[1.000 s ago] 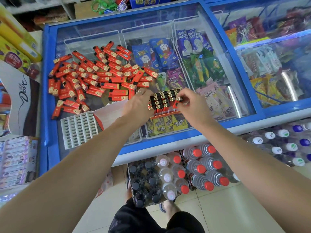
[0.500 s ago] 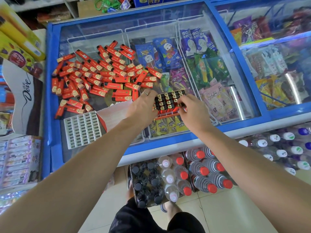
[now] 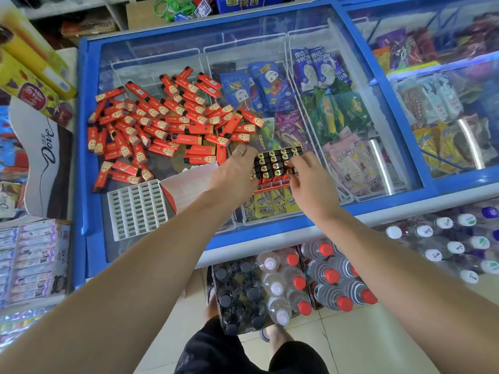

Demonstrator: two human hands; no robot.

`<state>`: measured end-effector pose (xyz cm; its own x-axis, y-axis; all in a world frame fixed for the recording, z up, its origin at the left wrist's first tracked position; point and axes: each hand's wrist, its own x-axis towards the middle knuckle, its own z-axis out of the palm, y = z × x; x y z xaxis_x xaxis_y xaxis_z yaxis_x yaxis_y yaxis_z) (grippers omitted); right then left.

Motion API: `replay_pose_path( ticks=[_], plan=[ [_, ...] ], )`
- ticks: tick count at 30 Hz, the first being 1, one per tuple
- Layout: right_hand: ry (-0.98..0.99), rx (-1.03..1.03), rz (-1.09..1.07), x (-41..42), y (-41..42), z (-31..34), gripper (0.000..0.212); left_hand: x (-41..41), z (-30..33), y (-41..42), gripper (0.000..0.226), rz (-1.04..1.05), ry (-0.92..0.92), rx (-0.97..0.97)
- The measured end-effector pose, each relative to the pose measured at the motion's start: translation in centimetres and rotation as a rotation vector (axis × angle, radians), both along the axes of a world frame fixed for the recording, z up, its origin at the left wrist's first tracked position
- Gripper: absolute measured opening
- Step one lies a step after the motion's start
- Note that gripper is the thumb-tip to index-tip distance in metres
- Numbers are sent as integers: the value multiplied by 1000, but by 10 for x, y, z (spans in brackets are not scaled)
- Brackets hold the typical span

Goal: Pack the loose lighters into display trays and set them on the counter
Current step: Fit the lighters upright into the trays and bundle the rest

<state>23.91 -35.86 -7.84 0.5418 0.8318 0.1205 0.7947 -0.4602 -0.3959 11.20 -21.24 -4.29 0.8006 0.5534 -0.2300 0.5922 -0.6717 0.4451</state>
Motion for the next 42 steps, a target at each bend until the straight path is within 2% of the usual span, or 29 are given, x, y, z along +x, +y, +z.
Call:
replay_pose_path(
  ticks=[5, 13, 17, 21, 25, 30, 34, 39, 42],
  plan=[
    [-44, 29, 8, 2, 0, 1, 12, -1, 0, 2, 55, -22, 7, 2],
    [-70, 15, -13, -2, 9, 9, 7, -4, -3, 9, 57, -66, -1, -15],
    [-42, 99, -23, -12, 28, 22, 11, -19, 9, 28, 41, -17, -83, -14],
    [20, 211, 41, -34, 66, 38, 18, -51, 23, 71, 29, 149, -147, 80],
    [90, 232, 124, -66, 113, 47, 17, -96, 24, 124, 32, 404, 16, 122],
    [204, 93, 212, -106, 163, 43, 16, -156, 1, 167, 43, 591, 228, -39],
    [264, 7, 258, -130, 191, 37, 17, -176, -19, 186, 37, 545, 253, -109],
    [329, -13, 165, -140, 210, 27, 14, -175, -35, 201, 34, 435, 273, -209],
    [339, -18, 143, -138, 211, 26, 17, -173, -38, 202, 26, 424, 285, -200]
  ],
)
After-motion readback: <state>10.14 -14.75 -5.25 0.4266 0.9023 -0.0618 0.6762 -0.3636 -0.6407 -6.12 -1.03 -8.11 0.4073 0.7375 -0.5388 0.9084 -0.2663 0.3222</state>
